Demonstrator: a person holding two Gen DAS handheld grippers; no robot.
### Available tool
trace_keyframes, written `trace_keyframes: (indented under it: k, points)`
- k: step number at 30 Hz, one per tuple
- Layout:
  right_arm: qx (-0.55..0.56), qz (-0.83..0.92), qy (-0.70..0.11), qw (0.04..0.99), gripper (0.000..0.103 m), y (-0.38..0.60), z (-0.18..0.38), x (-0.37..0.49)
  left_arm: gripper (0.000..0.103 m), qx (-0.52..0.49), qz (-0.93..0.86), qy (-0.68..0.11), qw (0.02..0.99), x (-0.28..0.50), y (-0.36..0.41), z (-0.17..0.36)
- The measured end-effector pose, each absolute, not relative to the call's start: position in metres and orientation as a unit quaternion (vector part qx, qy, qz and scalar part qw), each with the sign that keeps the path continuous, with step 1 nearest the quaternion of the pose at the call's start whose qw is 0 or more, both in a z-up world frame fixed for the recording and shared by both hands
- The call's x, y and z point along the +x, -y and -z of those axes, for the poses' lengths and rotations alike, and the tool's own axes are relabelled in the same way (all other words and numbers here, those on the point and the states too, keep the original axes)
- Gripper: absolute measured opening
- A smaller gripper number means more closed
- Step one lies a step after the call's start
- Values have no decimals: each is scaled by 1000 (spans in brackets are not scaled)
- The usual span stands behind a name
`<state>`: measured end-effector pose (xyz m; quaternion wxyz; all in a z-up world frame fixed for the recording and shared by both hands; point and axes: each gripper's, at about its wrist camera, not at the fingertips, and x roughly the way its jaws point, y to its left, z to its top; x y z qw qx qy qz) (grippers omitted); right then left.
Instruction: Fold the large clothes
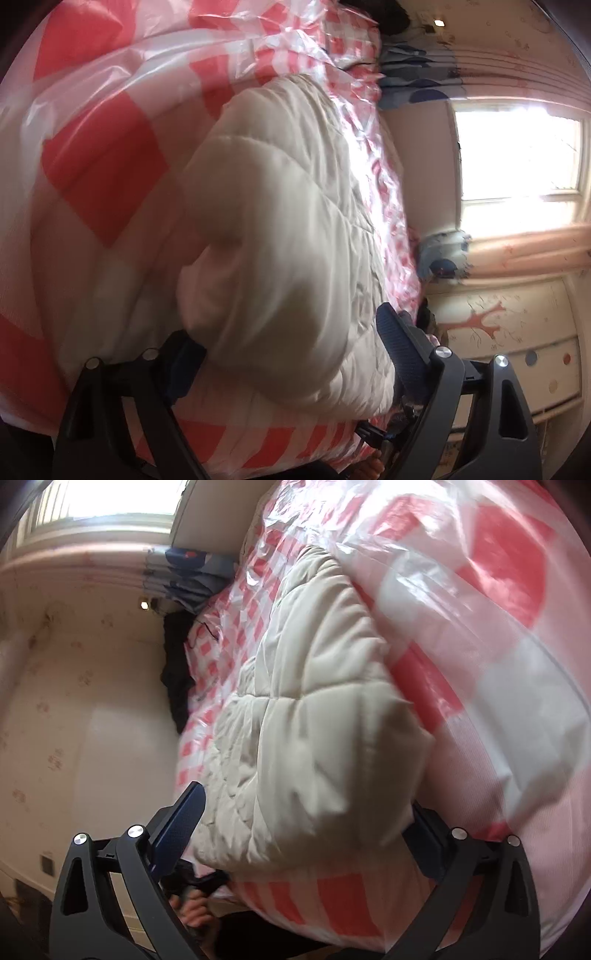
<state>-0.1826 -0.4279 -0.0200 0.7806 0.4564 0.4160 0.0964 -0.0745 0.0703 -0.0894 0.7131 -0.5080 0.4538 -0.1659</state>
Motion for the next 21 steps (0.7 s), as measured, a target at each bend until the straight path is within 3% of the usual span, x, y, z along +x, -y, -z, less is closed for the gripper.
trace_keyframes:
  k: [1, 2, 3, 6, 13, 16, 18, 21]
  points:
    - [445, -83, -421, 786, 62, 429, 17, -181, 65, -491, 144, -469, 720, -72, -68, 89]
    - [442, -69, -423, 788, 48, 431, 18, -184, 53, -481, 134, -476, 724, -70, -67, 88]
    - [448, -72, -420, 786, 43, 431, 22, -185, 42, -482, 134, -476, 724, -68, -68, 88]
    - [436, -88, -405, 799, 33, 430, 16, -195, 31, -464, 138, -472, 737, -68, -64, 73]
    - [407, -126, -388, 817, 33, 416, -19, -253, 30, -447, 170, -439, 761, -120, -80, 32]
    - [425, -102, -436, 787, 47, 428, 17, -266, 39, -447, 166, -460, 749, -130, -84, 58]
    - [462, -105, -422, 773, 48, 439, 27, -280, 45, -486, 168, -460, 724, -134, -93, 77]
    - [421, -59, -383, 820, 50, 442, -4, -304, 49, -493, 171, -449, 725, -137, -96, 80]
